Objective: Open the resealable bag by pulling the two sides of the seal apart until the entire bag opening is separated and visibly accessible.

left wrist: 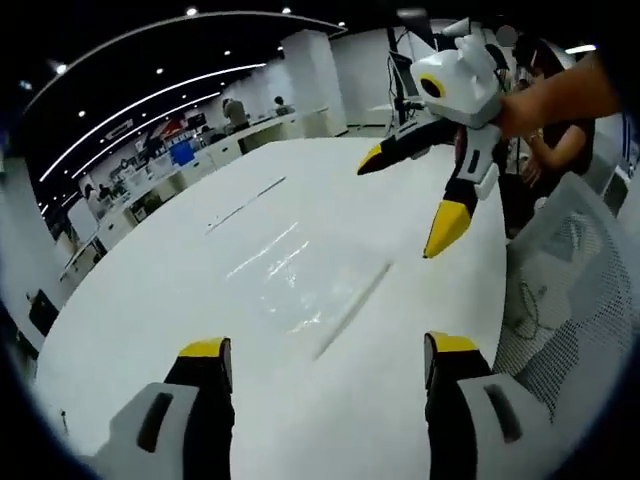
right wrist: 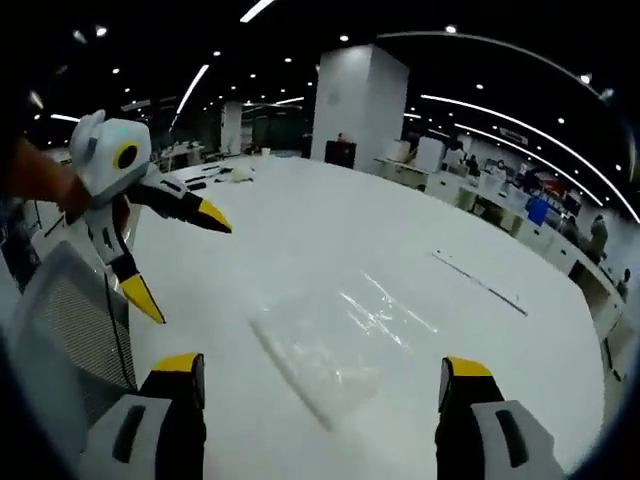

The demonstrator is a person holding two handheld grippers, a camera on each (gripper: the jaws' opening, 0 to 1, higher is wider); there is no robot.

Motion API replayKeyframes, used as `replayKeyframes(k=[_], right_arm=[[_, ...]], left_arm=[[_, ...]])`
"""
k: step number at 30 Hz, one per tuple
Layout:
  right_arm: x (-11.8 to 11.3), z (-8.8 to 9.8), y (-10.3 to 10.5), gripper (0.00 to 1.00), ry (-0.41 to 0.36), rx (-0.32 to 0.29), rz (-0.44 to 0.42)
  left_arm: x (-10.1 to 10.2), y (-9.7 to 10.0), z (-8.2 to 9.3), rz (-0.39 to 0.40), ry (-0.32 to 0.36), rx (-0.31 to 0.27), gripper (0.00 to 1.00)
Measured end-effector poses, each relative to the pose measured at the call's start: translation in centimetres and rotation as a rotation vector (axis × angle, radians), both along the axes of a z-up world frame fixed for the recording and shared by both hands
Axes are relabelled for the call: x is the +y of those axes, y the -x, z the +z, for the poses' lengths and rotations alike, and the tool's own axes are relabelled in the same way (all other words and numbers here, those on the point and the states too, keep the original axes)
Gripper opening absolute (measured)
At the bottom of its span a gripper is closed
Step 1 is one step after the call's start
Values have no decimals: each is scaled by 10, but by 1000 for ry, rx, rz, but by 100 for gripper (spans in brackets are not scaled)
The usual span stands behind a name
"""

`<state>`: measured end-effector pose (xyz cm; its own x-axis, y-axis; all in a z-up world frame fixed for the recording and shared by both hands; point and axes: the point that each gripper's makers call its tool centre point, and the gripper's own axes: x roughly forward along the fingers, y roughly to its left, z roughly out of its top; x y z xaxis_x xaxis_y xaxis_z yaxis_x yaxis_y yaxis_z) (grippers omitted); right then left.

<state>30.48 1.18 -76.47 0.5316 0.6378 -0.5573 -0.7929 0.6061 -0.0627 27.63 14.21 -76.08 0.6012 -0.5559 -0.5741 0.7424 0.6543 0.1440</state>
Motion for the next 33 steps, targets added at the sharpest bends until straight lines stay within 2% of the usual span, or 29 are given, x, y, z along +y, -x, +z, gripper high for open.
replayKeyframes(k=[2, 4, 6, 14, 19, 22, 28, 30, 33], right_arm=[[-3, 2, 7, 100, -25, 7, -17], [-7, 2, 12, 100, -50, 11, -41], [-10, 2, 19, 100, -69, 20, -54], [-20, -2, 51, 100, -115, 39, -90], [-19, -3, 61, 100, -153, 25, -135], [-16, -1, 64, 100, -182, 14, -154], [-12, -3, 69, 100, -167, 3, -153], [-15, 0, 71, 100, -148, -34, -147], [-18, 0, 76, 100, -143, -48, -151]], left_arm=[[3, 2, 2, 18, 12, 4, 92], [8, 5, 1, 37, 15, 16, 99], [10, 10, 1, 50, 35, 26, 99], [11, 36, -9, 50, 37, 29, 99], [15, 40, -8, 73, 50, -3, 99], [22, 38, -13, 96, 32, -7, 99], [25, 42, -16, 132, 68, -24, 99], [25, 45, -19, 132, 67, -27, 99], [25, 46, -17, 140, 86, -46, 99]])
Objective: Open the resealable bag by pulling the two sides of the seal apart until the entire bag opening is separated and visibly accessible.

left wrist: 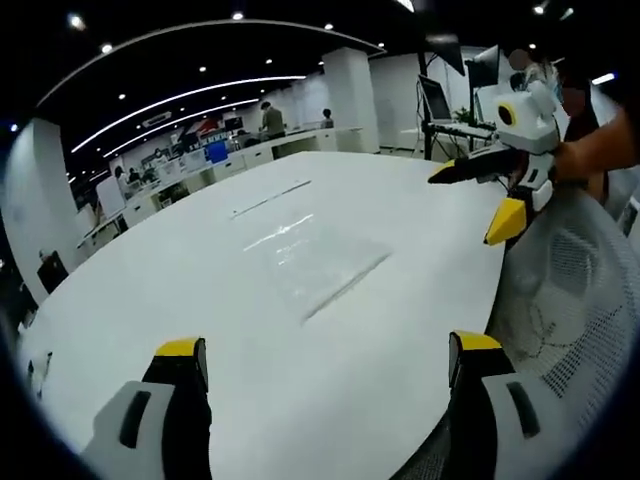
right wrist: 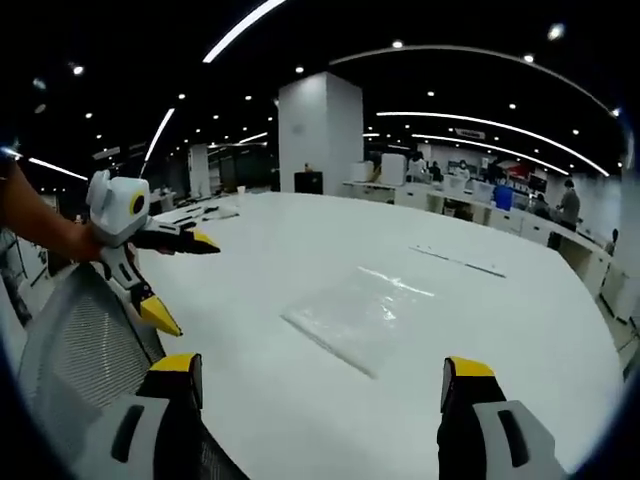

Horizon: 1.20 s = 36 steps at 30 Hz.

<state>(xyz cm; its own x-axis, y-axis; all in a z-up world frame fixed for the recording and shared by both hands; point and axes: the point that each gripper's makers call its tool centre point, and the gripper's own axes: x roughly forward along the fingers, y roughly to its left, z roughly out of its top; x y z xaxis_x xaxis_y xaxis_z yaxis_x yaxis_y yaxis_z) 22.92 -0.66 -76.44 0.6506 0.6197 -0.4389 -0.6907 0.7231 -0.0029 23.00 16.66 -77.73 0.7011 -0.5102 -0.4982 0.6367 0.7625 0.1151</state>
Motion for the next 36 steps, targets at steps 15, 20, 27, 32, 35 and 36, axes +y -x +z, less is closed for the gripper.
replayKeyframes(k=[15, 20, 27, 32, 35, 36], right_arm=[[-7, 1, -7, 100, 14, -64, -35], [-13, 6, -11, 100, -10, -77, -73], [-13, 7, -10, 100, -13, -77, -74], [-9, 3, -9, 100, 6, -69, -53], [-8, 0, -8, 100, 17, -64, -42], [-8, 0, -7, 100, 18, -61, -41]], left_arm=[[-2, 3, -13, -15, -46, 7, 99], [-8, 8, -13, -47, -66, 1, 98], [-7, 8, -16, -52, -79, 13, 98], [-5, 6, -15, -38, -71, 19, 96], [-6, 9, -17, -46, -77, 22, 95], [-8, 10, -17, -55, -81, 18, 94]])
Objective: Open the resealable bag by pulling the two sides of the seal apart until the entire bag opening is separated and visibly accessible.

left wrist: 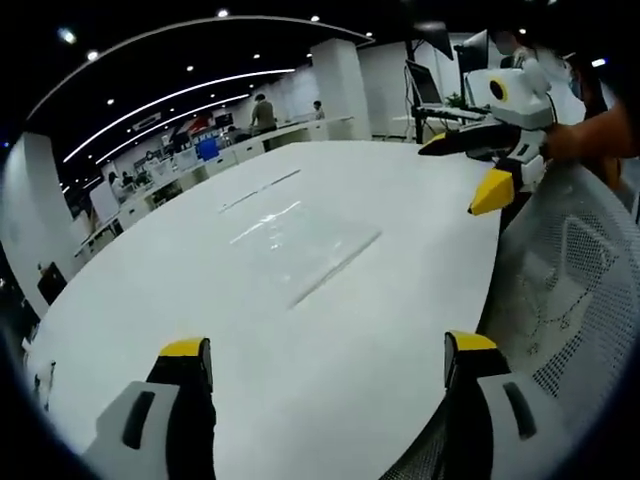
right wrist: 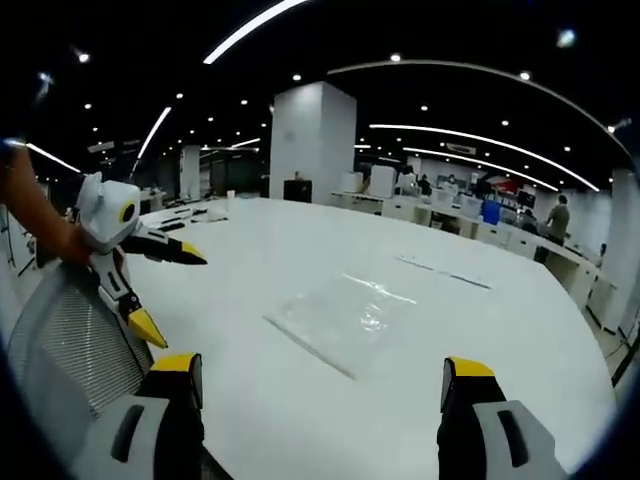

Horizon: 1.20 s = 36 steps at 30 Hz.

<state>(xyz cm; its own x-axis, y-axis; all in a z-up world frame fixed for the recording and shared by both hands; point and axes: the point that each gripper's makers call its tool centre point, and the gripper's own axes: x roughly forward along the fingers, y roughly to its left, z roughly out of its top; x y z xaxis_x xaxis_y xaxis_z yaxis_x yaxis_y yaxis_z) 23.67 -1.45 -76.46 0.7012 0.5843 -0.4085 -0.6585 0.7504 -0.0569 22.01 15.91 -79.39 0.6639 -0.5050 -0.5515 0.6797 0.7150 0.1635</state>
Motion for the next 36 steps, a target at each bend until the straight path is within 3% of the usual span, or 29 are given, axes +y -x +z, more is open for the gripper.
replayKeyframes(k=[5, 10, 22, 36], right_arm=[[0, -2, 0, 100, 13, 3, 4], [-2, -4, 1, 100, 19, 10, -6], [-6, -4, -1, 100, 21, 9, -23], [-2, -8, 2, 100, 32, 25, -2]], left_arm=[[-4, 2, 2, -26, -8, -16, 94], [2, -2, 2, 11, 8, -8, 99], [-2, 1, 3, -11, -2, -17, 98], [3, -1, 2, 17, 3, -7, 98]])
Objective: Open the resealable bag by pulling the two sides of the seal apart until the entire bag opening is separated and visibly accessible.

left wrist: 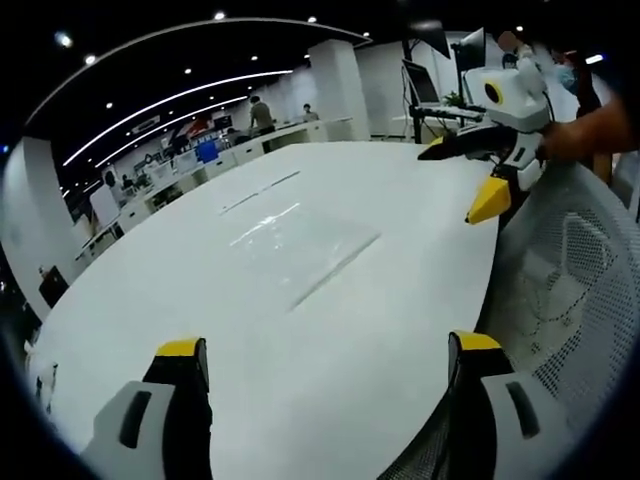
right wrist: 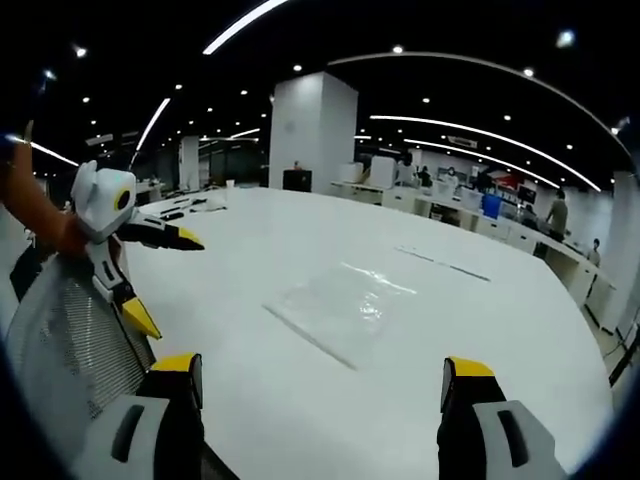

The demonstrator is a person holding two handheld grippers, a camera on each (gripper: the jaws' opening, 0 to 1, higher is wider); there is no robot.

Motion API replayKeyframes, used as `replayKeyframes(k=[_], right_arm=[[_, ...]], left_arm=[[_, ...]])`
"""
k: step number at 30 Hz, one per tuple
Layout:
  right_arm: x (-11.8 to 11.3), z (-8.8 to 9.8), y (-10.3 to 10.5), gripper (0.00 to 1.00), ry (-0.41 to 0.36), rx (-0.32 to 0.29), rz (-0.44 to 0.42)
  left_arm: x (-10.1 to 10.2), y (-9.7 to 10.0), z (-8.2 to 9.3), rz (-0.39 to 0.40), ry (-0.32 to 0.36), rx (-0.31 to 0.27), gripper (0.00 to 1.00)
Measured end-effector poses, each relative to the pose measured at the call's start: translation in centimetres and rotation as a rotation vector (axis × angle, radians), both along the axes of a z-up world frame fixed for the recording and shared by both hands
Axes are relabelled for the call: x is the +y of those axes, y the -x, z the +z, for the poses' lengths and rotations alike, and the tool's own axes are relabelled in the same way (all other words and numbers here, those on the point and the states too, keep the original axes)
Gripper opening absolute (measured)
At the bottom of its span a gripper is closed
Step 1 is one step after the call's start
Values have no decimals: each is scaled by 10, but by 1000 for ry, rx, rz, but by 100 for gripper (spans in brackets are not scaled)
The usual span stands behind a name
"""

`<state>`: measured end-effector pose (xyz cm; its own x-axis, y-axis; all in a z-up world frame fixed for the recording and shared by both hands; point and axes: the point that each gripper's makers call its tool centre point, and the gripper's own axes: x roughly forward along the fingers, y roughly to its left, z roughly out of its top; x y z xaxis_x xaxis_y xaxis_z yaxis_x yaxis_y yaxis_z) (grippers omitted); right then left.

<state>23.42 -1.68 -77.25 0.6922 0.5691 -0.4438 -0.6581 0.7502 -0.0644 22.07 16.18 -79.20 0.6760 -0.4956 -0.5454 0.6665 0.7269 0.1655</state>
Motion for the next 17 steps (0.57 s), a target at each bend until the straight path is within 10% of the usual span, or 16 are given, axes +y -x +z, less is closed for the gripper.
replayKeyframes(k=[17], right_arm=[[0, -3, 3, 99, 0, 17, 8]], left_arm=[[2, -1, 3, 18, 2, -10, 97]])
